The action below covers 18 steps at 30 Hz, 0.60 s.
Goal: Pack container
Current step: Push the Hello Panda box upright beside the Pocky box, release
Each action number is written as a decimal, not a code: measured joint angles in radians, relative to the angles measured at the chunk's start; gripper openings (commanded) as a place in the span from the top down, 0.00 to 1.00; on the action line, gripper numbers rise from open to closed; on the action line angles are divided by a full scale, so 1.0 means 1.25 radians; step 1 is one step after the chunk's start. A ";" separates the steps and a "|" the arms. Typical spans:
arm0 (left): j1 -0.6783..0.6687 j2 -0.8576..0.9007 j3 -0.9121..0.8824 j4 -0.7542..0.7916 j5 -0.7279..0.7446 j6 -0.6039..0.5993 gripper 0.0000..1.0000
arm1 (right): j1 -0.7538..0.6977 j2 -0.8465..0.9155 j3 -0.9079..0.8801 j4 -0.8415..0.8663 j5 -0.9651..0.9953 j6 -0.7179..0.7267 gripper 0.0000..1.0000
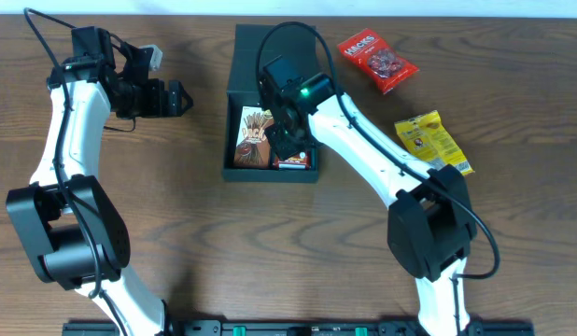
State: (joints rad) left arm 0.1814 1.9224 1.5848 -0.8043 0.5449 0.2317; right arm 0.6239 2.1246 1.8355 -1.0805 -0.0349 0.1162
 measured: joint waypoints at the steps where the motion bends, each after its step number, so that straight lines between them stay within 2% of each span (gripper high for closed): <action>1: 0.000 0.000 0.000 0.000 0.000 0.000 0.04 | -0.002 0.000 0.000 -0.003 -0.001 0.000 0.99; 18: 0.000 0.000 0.000 0.000 0.000 0.000 0.05 | -0.050 -0.001 0.000 -0.018 0.001 -0.012 0.99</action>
State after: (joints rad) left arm 0.1814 1.9224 1.5848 -0.8043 0.5449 0.2317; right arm 0.5617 2.1239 1.8355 -1.1030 -0.0338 0.1013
